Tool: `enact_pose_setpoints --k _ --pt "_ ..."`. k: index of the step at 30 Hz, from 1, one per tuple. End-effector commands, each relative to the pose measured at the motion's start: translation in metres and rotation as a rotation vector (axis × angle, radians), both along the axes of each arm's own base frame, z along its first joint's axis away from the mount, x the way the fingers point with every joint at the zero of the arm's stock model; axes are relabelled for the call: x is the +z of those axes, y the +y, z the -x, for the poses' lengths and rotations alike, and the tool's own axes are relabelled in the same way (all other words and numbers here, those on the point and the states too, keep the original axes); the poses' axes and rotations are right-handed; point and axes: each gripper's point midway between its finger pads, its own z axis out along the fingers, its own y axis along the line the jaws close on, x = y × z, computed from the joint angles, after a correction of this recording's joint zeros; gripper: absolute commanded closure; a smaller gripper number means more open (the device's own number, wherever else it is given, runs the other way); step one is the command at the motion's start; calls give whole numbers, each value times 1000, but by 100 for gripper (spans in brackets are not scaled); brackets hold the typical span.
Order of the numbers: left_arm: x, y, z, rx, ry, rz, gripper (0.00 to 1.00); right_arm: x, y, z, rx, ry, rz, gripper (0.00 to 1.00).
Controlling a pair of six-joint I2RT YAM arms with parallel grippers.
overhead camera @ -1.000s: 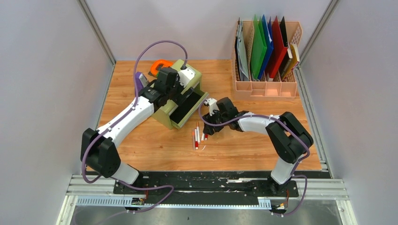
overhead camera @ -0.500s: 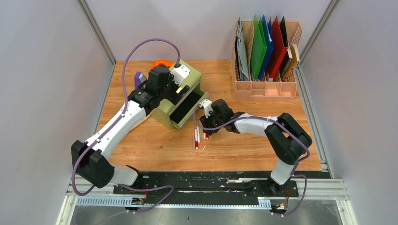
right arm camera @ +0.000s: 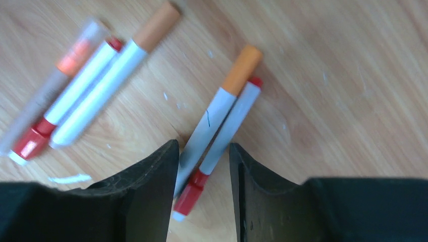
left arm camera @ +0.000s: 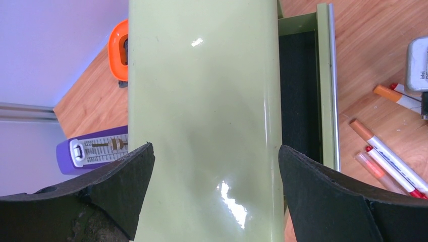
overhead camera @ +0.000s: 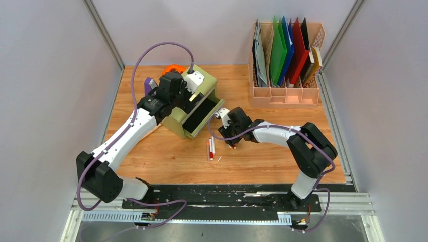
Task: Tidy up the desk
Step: Pick up the stationery from the center of the board.
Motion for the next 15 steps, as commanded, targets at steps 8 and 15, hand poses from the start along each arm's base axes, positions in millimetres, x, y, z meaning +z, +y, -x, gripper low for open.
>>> enact_pose_setpoints --k 8,15 --pt "20 4 9 1 -51 37 0 19 -38 -5 -25 -5 117 59" --pt "24 4 10 -2 -54 46 0 14 -33 -3 -7 30 120 58"
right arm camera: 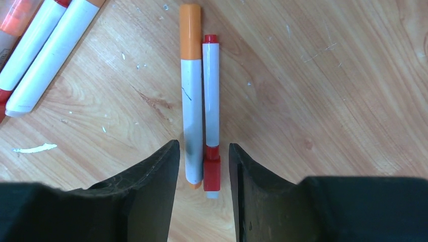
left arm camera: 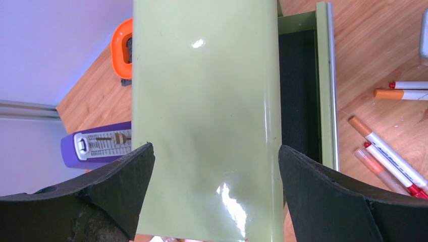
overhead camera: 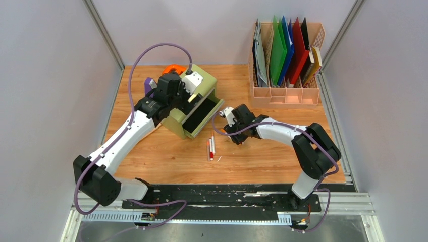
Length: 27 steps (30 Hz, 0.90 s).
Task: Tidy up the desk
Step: Pick up the stationery from the center of the board.
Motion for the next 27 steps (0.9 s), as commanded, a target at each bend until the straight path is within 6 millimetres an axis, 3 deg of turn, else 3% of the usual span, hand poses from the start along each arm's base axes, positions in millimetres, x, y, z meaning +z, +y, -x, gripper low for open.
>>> enact_pose_setpoints --k 1,16,27 --pt "20 1 4 -1 -47 43 0 13 8 -6 29 -22 -19 58" --pt "20 2 6 1 -50 45 0 41 22 -17 77 -120 -35 60" --pt "23 6 6 11 -64 33 0 29 36 -10 116 -92 -29 66"
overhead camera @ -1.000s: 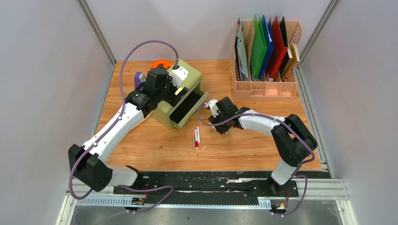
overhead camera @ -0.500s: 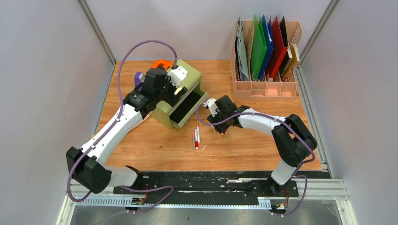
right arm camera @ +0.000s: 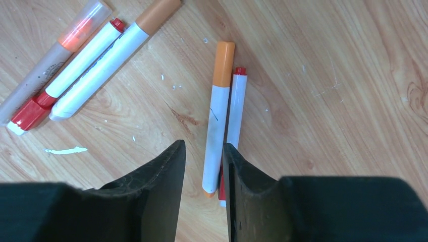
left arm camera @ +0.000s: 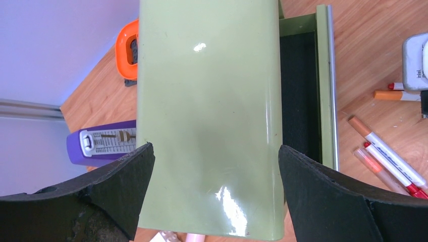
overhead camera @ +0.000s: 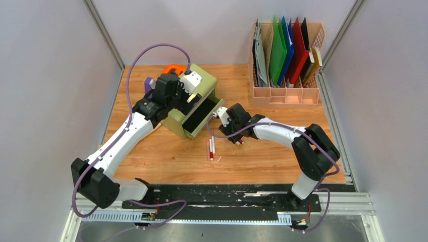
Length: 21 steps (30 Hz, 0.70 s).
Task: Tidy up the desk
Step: Pick up the stationery from the center of the board.
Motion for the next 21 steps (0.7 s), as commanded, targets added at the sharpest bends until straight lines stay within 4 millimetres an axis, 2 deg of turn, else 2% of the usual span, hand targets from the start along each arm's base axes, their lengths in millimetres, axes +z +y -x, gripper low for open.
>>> enact_pose_setpoints --k 1,18,21 --pt "16 3 2 10 -49 24 0 11 13 -11 18 -38 -26 67" --pt "14 8 4 15 -57 1 0 -19 12 -3 27 34 12 71" --pt "14 8 4 15 -59 3 0 -23 13 0 34 49 12 75"
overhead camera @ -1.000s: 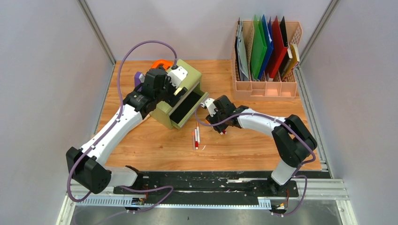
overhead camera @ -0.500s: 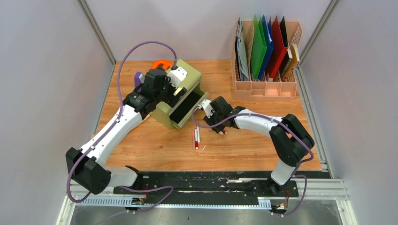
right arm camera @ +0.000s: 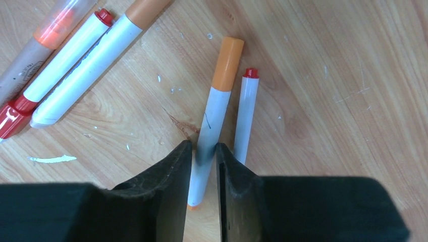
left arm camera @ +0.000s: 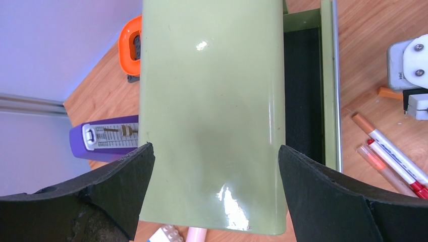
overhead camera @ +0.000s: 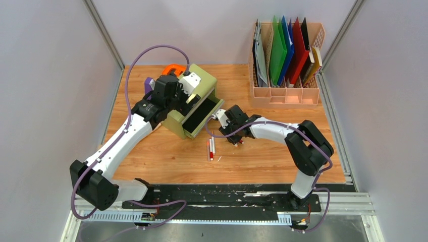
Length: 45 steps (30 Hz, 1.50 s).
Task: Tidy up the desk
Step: Pick up the stationery from the center of the board.
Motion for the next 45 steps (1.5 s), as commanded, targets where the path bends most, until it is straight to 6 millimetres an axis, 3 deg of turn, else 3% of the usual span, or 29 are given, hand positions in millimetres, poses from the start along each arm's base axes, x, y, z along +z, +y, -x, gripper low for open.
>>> enact_pose_setpoints --k 1,5,12,30,37,45 --pt "15 4 1 4 -53 13 0 -2 11 -1 28 6 -14 78" --pt "17 5 2 8 -58 15 0 0 16 2 42 32 -23 86" --pt "23 5 7 19 -41 45 0 26 34 7 51 99 -86 100" --pt "69 14 15 95 -94 135 0 100 47 -8 40 46 -191 100" --pt "75 18 16 108 -111 133 0 127 60 -26 -4 76 -285 100" --pt "77 19 18 107 -115 130 0 128 74 -45 -66 216 -358 100"
